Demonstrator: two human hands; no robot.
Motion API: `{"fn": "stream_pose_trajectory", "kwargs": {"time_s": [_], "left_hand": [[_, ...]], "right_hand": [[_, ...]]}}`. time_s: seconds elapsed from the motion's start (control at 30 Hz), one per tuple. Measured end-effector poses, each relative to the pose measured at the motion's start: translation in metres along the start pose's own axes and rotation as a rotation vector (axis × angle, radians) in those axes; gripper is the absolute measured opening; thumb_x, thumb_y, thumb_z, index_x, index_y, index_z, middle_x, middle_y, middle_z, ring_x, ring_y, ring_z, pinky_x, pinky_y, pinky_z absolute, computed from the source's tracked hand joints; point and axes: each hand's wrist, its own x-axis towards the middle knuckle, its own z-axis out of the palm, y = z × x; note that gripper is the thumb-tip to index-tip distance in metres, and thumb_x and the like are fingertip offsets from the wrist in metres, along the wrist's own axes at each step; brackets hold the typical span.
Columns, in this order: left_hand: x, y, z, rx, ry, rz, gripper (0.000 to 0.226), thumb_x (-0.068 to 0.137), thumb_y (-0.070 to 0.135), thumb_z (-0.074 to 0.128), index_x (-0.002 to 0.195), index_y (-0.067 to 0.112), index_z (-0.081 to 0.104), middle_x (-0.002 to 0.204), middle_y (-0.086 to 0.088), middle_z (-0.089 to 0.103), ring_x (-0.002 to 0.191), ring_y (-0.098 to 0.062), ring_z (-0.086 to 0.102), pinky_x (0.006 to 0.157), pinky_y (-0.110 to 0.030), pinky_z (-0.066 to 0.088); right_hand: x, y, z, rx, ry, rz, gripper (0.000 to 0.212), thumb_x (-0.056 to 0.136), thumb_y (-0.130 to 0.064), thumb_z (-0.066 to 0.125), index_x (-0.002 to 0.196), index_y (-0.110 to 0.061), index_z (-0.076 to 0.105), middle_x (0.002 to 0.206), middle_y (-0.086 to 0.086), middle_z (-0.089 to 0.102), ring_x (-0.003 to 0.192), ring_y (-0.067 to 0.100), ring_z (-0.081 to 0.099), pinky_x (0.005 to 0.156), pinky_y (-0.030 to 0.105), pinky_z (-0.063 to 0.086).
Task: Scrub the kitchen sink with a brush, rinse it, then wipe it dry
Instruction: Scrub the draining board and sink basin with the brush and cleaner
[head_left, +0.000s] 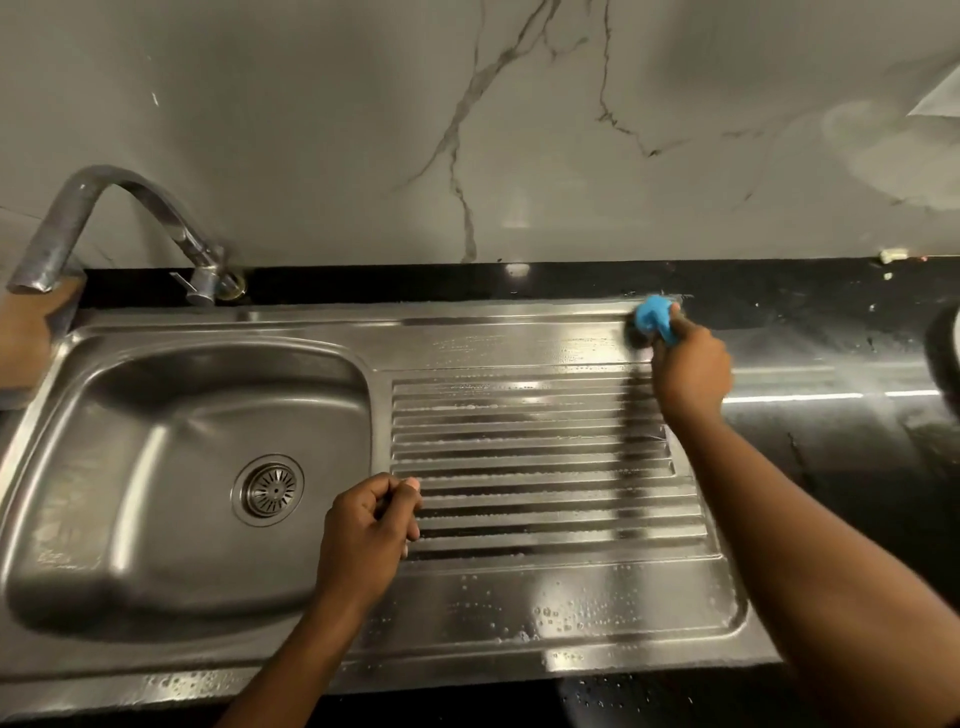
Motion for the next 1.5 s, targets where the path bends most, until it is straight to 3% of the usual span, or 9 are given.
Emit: {"fn": "stream_pose_trajectory", "kwargs": {"time_s": [0.17, 0.27, 0.47, 0.57, 0.8, 0.93, 1.1, 1.27, 1.5], "left_hand": [[-0.003, -0.001, 0.003, -0.004, 0.005, -0.001, 0.030, 0.102, 0.024, 0.063, 0.077, 0.009, 0.070, 0.062, -0.011, 0.066, 0.053, -0.022, 0.058, 0.058, -0.037, 0.050], [-0.007, -0.003, 0.007, -0.006, 0.014, -0.011, 0.030, 0.102, 0.024, 0.064, 0.077, 0.009, 0.071, 0.061, -0.011, 0.065, 0.053, -0.021, 0.057, 0.058, -0.037, 0.049], [-0.012, -0.001, 0.020, -0.017, 0.023, -0.019, 0.028, 0.102, 0.023, 0.063, 0.080, 0.010, 0.072, 0.061, -0.010, 0.066, 0.052, -0.019, 0.057, 0.057, -0.036, 0.049], [-0.010, -0.002, 0.028, -0.029, 0.012, -0.026, 0.029, 0.102, 0.022, 0.063, 0.078, 0.009, 0.071, 0.059, -0.009, 0.065, 0.051, -0.019, 0.057, 0.057, -0.037, 0.049], [-0.008, 0.006, 0.028, -0.041, 0.001, 0.009, 0.030, 0.103, 0.025, 0.063, 0.077, 0.012, 0.072, 0.061, -0.009, 0.066, 0.053, -0.020, 0.058, 0.058, -0.037, 0.051], [-0.006, 0.006, 0.023, -0.057, 0.031, 0.012, 0.028, 0.103, 0.023, 0.063, 0.078, 0.013, 0.072, 0.062, -0.009, 0.066, 0.054, -0.020, 0.058, 0.057, -0.037, 0.050], [-0.011, 0.007, 0.025, -0.049, 0.026, 0.024, 0.028, 0.102, 0.023, 0.064, 0.077, 0.013, 0.072, 0.062, -0.010, 0.066, 0.054, -0.020, 0.058, 0.057, -0.038, 0.050], [-0.022, 0.011, 0.035, -0.035, -0.001, 0.035, 0.030, 0.102, 0.025, 0.063, 0.076, 0.012, 0.072, 0.061, -0.009, 0.066, 0.054, -0.019, 0.058, 0.057, -0.036, 0.050], [-0.029, 0.002, 0.032, -0.056, 0.007, 0.026, 0.030, 0.102, 0.022, 0.064, 0.074, 0.017, 0.072, 0.060, -0.010, 0.065, 0.052, -0.021, 0.057, 0.057, -0.037, 0.048]], "right_hand": [[-0.053, -0.063, 0.033, 0.260, -0.103, 0.011, 0.034, 0.106, -0.022, 0.058, 0.139, -0.022, 0.062, 0.113, 0.002, 0.073, 0.089, 0.015, 0.066, 0.068, 0.025, 0.050], [-0.083, -0.118, 0.052, 0.333, -0.293, -0.149, 0.029, 0.101, -0.037, 0.065, 0.126, -0.025, 0.069, 0.096, -0.008, 0.070, 0.084, 0.014, 0.068, 0.075, 0.033, 0.057], [-0.066, -0.163, 0.055, 0.167, -0.558, -0.263, 0.037, 0.093, -0.030, 0.077, 0.124, -0.014, 0.064, 0.109, 0.000, 0.070, 0.090, 0.019, 0.067, 0.082, 0.037, 0.058], [-0.042, -0.112, 0.038, 0.127, -0.499, -0.209, 0.034, 0.093, -0.035, 0.077, 0.121, -0.016, 0.071, 0.101, -0.002, 0.073, 0.081, 0.016, 0.067, 0.074, 0.035, 0.057], [0.038, -0.014, -0.028, 0.059, -0.368, 0.039, 0.043, 0.087, -0.038, 0.084, 0.117, -0.008, 0.074, 0.105, 0.012, 0.075, 0.093, 0.026, 0.072, 0.084, 0.042, 0.061], [0.031, -0.017, -0.029, 0.053, -0.305, 0.090, 0.049, 0.084, -0.038, 0.086, 0.116, -0.004, 0.072, 0.112, 0.014, 0.074, 0.103, 0.031, 0.071, 0.085, 0.039, 0.056], [-0.018, -0.077, 0.006, 0.131, -0.412, -0.036, 0.032, 0.093, -0.031, 0.077, 0.116, -0.011, 0.066, 0.101, 0.001, 0.069, 0.087, 0.018, 0.065, 0.064, 0.028, 0.049], [-0.057, -0.117, 0.027, 0.113, -0.504, -0.203, 0.034, 0.095, -0.035, 0.074, 0.121, -0.014, 0.065, 0.107, 0.004, 0.071, 0.092, 0.022, 0.068, 0.084, 0.042, 0.060], [-0.025, -0.024, -0.019, -0.088, -0.275, -0.253, 0.028, 0.104, -0.030, 0.061, 0.129, -0.019, 0.065, 0.105, 0.007, 0.072, 0.096, 0.028, 0.071, 0.073, 0.037, 0.055]]}}
